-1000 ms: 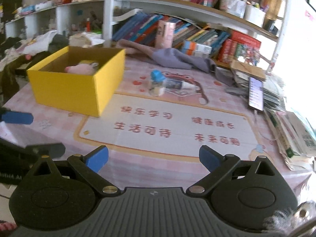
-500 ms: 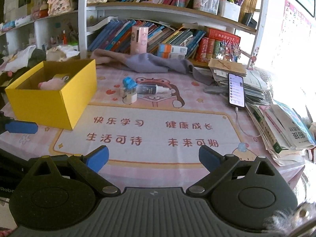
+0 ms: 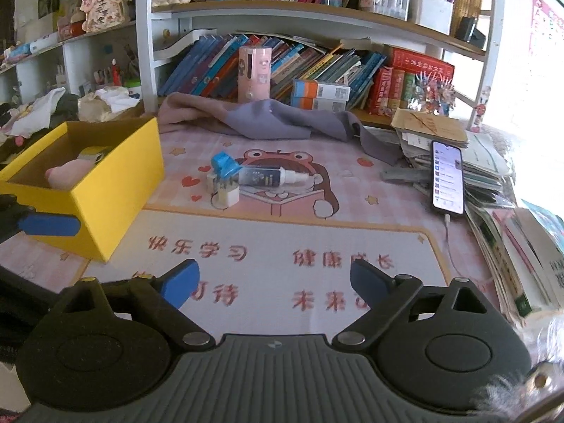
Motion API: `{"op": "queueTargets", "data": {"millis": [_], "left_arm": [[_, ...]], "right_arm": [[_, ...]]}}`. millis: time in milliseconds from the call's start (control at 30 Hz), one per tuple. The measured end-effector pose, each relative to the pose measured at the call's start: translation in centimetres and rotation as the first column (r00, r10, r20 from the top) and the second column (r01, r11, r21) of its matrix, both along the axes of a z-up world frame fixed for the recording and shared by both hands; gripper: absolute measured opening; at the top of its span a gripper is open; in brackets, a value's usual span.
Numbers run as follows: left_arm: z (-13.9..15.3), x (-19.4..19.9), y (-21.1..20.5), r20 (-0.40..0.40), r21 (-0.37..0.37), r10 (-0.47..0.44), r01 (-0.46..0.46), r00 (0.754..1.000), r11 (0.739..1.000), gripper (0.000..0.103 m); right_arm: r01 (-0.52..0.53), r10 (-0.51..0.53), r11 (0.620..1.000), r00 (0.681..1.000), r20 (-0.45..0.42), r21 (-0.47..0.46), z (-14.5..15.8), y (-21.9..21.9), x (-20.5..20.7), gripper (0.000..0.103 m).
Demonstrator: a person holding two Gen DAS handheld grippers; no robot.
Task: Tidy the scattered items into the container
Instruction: 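Lift both tools out of the box and move toward the blue-capped tube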
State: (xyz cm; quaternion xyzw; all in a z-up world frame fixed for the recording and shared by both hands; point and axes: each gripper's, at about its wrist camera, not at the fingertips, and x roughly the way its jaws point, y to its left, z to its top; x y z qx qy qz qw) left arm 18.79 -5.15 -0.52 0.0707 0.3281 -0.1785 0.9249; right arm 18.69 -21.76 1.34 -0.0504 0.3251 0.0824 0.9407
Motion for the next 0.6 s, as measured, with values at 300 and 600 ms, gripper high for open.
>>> {"op": "queueTargets", "data": {"millis": [300,600], "left_arm": [[-0.5,6.2,-3.1,-0.027,0.029,0.103,-0.102,0.994,0.994,0.091],[-2.7,13.6,-5.3,-0.086,0.059,0.236,-0.231,0.968,0.971,0.089]], "right_arm": [[-0.051,0.054,0.997,0.997,-0.047,0.062,-0.7,-4.3,7.5,0.079],[-0.158,0.163,0.982,0.986,-0.044,0.108,-1.1,-6.8,15.9,0.076]]}}
